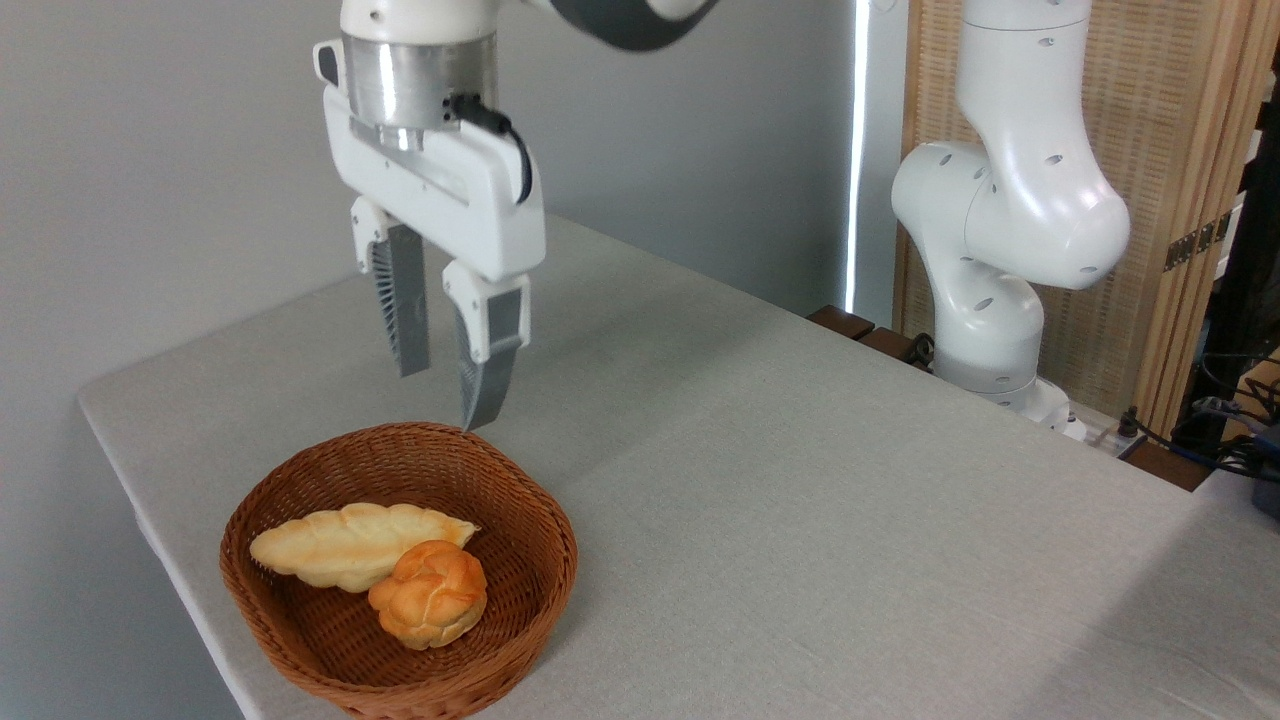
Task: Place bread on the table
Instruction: 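Lower the open gripper down into the basket over the round orange bun, then close the gripper fingers around the round orange bun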
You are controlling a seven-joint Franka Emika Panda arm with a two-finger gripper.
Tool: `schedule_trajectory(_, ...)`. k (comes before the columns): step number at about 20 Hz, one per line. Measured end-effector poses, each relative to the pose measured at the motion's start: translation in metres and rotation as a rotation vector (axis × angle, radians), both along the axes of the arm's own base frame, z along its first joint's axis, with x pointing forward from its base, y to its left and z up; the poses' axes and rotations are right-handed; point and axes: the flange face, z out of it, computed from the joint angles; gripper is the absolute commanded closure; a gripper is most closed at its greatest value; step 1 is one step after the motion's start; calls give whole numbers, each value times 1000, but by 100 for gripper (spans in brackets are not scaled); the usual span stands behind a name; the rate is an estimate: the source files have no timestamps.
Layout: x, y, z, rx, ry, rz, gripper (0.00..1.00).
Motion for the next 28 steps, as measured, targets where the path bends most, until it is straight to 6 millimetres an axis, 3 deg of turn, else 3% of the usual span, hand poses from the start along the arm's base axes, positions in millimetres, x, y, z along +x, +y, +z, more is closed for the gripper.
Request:
schedule_trajectory(6, 12, -3, -45, -8, -81, 17, 0)
schedule_trajectory(12, 28, 3, -104, -8, -83, 43, 0)
schedule_trajectory(20, 26, 6, -121, -4, -53, 49, 0)
schedule_trajectory(28, 20, 9, -153, 1, -37, 56, 0)
